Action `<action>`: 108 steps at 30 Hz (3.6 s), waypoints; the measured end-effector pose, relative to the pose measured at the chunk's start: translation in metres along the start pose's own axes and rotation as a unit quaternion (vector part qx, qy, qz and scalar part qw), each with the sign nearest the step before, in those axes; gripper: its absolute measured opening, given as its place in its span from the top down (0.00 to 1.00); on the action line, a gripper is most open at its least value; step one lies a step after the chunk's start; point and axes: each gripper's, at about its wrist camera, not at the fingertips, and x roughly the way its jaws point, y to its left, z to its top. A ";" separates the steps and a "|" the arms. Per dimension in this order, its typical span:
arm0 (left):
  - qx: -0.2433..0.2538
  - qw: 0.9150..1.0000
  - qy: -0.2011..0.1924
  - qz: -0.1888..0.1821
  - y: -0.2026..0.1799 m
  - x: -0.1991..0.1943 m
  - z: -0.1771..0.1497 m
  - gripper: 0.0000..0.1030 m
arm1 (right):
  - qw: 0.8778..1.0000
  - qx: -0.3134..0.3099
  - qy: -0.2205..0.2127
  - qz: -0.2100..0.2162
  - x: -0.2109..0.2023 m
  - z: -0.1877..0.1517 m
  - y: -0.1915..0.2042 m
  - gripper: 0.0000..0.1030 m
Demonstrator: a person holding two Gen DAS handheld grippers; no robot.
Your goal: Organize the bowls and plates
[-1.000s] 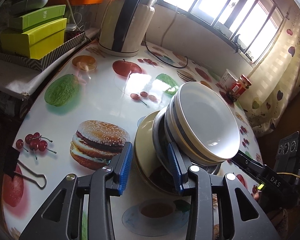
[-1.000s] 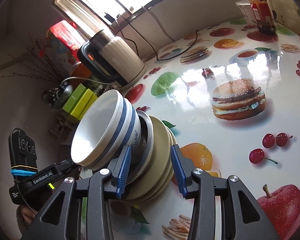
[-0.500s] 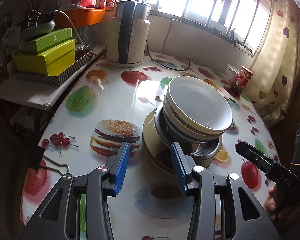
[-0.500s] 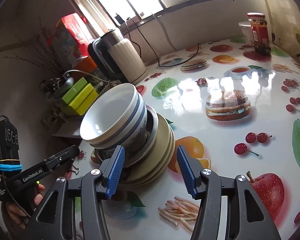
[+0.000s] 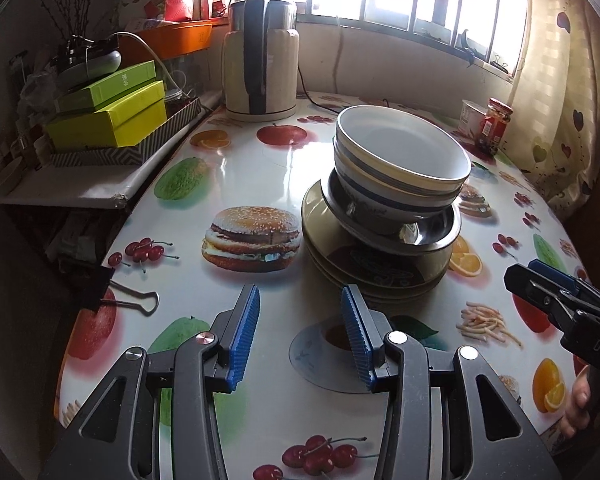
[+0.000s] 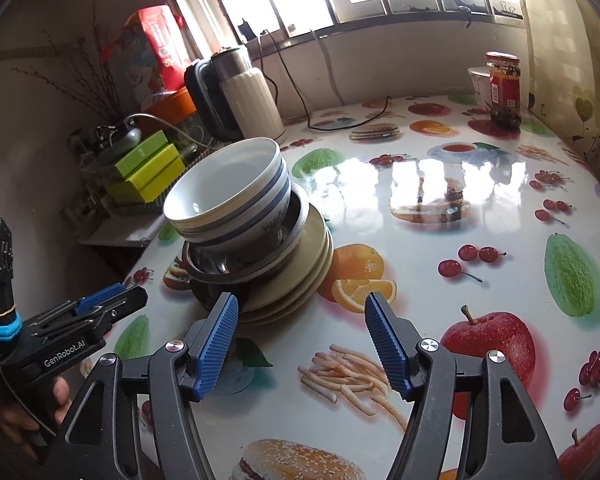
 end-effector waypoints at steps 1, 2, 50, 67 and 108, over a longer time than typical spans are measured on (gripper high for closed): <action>0.001 1.000 0.003 0.001 -0.001 0.001 -0.003 0.57 | 1.000 -0.004 0.001 -0.009 -0.001 -0.002 0.001 0.33; 0.000 1.000 0.005 0.001 0.000 0.002 -0.006 0.57 | 1.000 -0.008 0.001 -0.018 -0.001 -0.005 0.002 0.32; -0.002 0.998 0.049 0.025 -0.001 0.029 -0.045 0.51 | 0.986 -0.028 0.062 -0.153 0.020 -0.058 -0.011 0.17; -0.004 0.999 0.047 0.027 0.000 0.028 -0.045 0.50 | 0.981 -0.039 0.061 -0.178 0.023 -0.062 -0.006 0.13; -0.009 0.998 0.045 0.033 0.002 0.030 -0.045 0.41 | 0.981 -0.038 0.061 -0.181 0.023 -0.063 -0.007 0.06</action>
